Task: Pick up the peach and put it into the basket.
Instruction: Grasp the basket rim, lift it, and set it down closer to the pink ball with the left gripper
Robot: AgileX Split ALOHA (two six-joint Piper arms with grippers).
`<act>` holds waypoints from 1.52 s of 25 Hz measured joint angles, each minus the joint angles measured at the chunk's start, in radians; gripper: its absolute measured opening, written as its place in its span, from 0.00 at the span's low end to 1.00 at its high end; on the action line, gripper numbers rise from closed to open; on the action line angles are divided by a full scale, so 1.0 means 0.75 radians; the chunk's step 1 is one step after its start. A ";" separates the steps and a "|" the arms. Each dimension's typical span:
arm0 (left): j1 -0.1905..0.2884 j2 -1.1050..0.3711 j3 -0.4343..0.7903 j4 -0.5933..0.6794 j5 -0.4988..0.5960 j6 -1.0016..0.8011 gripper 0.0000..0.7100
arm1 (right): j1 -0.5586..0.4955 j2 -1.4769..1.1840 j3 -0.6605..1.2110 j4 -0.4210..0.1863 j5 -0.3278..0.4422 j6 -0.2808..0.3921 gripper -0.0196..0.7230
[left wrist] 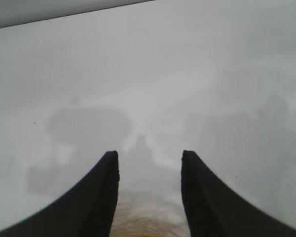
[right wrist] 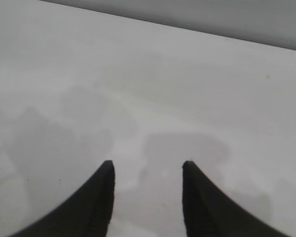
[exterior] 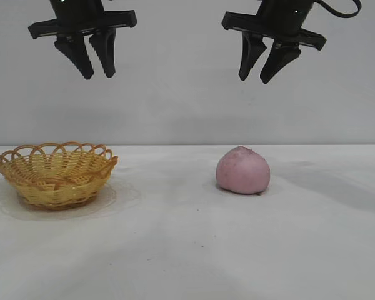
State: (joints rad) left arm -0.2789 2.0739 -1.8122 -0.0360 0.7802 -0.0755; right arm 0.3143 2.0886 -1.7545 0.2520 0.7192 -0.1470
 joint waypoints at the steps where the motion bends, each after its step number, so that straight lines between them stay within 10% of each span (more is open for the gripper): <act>1: 0.000 0.000 0.000 0.000 0.000 0.000 0.38 | 0.000 0.000 0.000 0.000 0.000 0.000 0.37; 11: 0.000 0.000 0.000 0.017 0.028 0.000 0.38 | 0.000 0.000 0.000 0.000 0.019 -0.001 0.37; 20: 0.000 0.011 -0.005 0.220 0.350 0.207 0.38 | 0.000 0.000 0.000 0.000 0.063 -0.004 0.42; 38: 0.078 0.248 -0.008 0.084 0.501 0.454 0.38 | 0.000 0.000 0.000 0.000 0.091 -0.018 0.42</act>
State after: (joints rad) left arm -0.2205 2.2600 -1.8181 0.0269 1.1561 0.2649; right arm 0.3143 2.0886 -1.7545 0.2520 0.7875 -0.1608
